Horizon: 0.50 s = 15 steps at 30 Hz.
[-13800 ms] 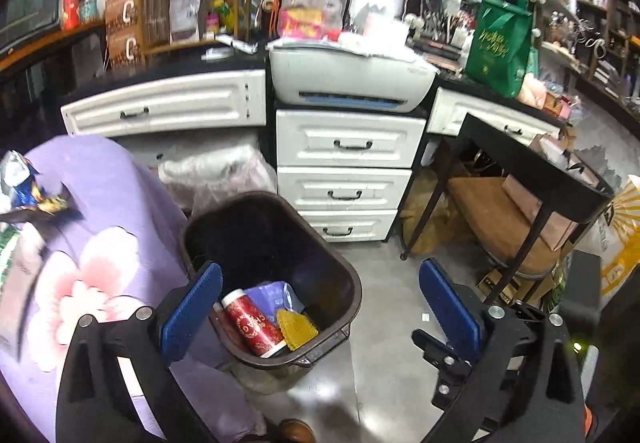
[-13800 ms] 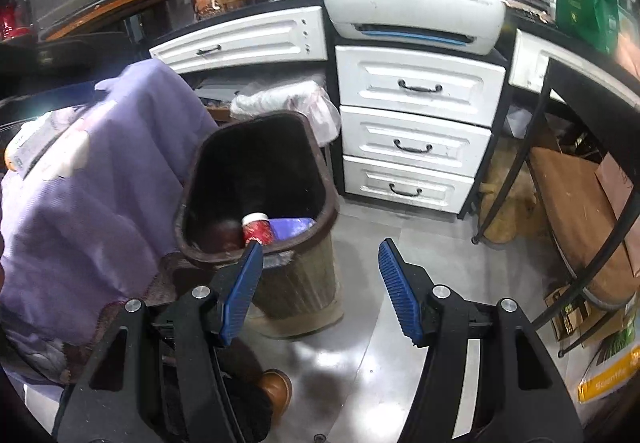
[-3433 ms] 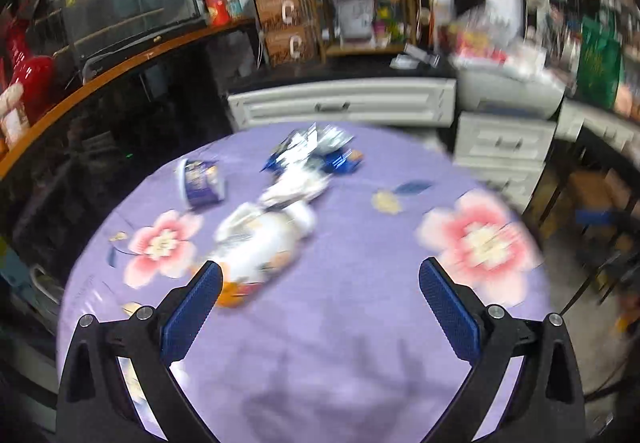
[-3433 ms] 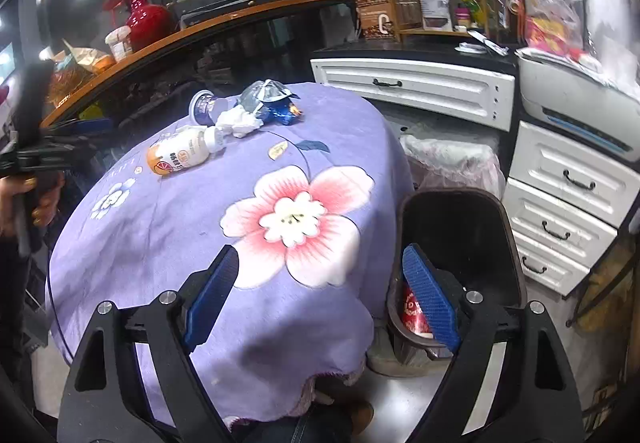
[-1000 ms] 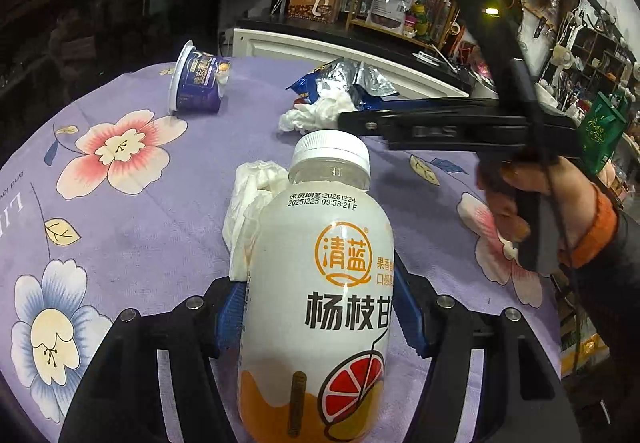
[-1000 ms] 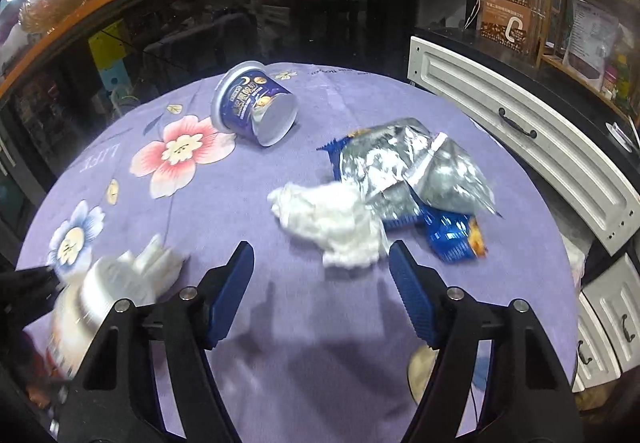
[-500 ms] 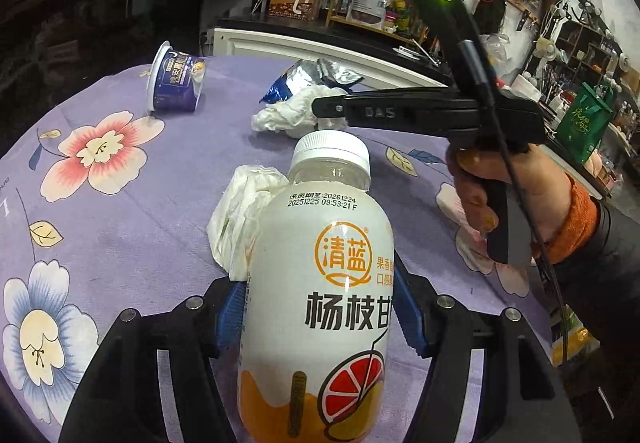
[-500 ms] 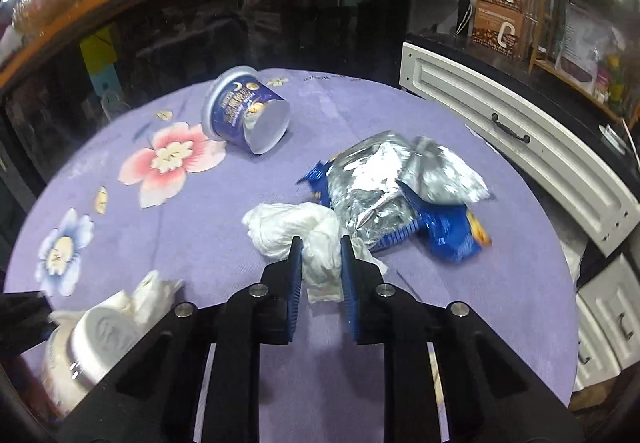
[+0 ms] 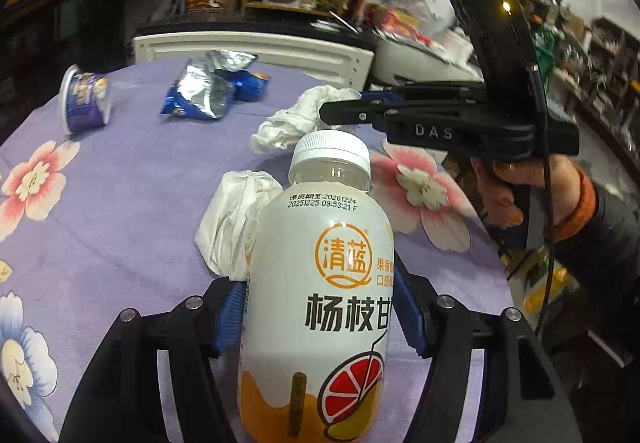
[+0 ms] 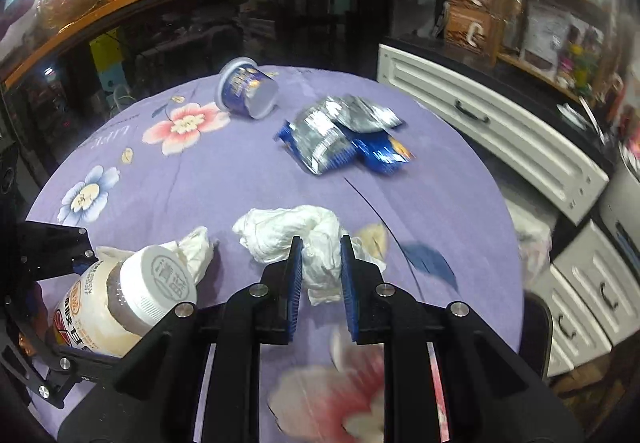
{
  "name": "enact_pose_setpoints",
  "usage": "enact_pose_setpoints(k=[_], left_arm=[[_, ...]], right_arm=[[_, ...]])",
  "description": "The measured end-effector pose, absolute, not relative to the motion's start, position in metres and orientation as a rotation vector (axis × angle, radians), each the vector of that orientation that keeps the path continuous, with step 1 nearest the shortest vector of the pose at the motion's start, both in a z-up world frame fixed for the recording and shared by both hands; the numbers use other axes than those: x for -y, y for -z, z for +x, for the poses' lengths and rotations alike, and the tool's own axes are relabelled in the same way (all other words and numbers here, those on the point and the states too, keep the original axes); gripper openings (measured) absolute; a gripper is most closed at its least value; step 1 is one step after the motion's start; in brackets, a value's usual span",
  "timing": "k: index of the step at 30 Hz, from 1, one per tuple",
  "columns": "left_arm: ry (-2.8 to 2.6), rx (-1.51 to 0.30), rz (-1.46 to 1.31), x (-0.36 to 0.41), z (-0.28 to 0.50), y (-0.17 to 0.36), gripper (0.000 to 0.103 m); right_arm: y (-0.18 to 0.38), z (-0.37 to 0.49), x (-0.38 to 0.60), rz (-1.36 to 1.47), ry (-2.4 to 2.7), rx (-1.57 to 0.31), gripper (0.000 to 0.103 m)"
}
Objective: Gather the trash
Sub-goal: 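Lift the juice bottle with the left tool while the right tool lifts the tissue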
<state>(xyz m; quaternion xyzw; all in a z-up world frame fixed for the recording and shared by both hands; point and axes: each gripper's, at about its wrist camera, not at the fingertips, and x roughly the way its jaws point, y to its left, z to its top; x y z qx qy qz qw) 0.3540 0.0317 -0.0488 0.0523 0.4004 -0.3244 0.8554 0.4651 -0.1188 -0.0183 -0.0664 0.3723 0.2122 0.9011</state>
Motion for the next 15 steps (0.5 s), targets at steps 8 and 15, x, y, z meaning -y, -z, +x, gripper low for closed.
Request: enact_pose_setpoints(k=[8,15], left_arm=[[0.621,-0.891,0.21,-0.009,0.351,0.053,0.068],[0.527,-0.924,0.258,-0.01,0.344,0.047,0.072]], right_arm=[[0.023,0.448,0.151,-0.082,-0.415,-0.77,0.019],[0.02,0.431,0.164,-0.044,-0.424,-0.753,0.019]])
